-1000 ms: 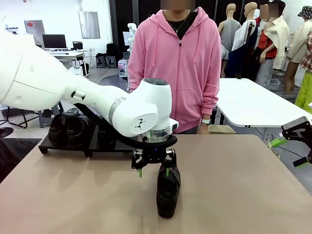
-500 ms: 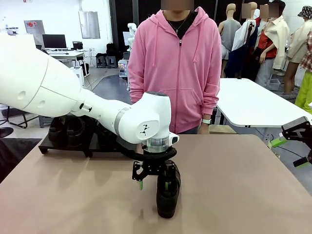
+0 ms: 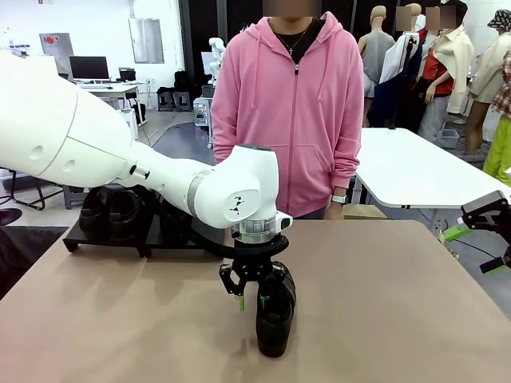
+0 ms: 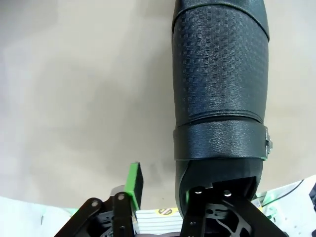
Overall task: Organize the shoes by placing them on the stand.
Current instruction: Place the Shoe from the middle of the table onto the Shoes Stand.
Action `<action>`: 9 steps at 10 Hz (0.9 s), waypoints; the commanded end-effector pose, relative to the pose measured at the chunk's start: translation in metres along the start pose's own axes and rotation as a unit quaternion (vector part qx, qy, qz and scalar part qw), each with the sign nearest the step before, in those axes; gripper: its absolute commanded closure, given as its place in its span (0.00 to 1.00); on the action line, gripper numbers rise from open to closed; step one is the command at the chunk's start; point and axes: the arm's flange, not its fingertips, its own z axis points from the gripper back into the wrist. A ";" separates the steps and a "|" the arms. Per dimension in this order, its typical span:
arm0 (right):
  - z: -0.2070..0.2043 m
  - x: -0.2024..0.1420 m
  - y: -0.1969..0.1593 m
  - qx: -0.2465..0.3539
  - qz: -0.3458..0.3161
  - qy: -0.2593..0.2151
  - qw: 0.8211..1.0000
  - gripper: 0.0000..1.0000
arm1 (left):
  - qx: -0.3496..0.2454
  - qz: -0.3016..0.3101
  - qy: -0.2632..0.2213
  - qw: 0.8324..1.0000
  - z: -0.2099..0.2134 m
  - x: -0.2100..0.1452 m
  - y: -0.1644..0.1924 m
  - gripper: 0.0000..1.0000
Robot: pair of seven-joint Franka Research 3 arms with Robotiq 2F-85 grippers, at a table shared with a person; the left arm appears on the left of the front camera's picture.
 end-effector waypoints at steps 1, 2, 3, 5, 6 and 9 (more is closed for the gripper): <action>0.002 0.002 0.000 0.016 0.012 0.000 1.000 0.00 | -0.020 -0.012 0.009 1.000 0.001 -0.002 0.004 1.00; 0.002 0.002 0.000 0.016 0.012 0.000 1.000 0.00 | -0.021 -0.016 0.007 1.000 0.000 -0.002 0.003 1.00; 0.002 0.002 0.000 0.016 0.012 0.000 1.000 0.00 | -0.022 -0.022 0.006 0.999 0.002 -0.002 0.002 1.00; 0.002 0.002 0.000 0.016 0.012 0.000 1.000 0.00 | -0.024 -0.032 -0.002 0.999 0.009 -0.003 0.000 1.00; 0.002 0.002 0.000 0.016 0.012 0.000 1.000 0.00 | -0.030 -0.051 -0.011 0.998 0.021 -0.007 0.003 1.00; 0.002 0.002 0.000 0.016 0.012 0.000 1.000 0.00 | 0.003 -0.082 -0.133 0.988 0.099 -0.029 0.048 1.00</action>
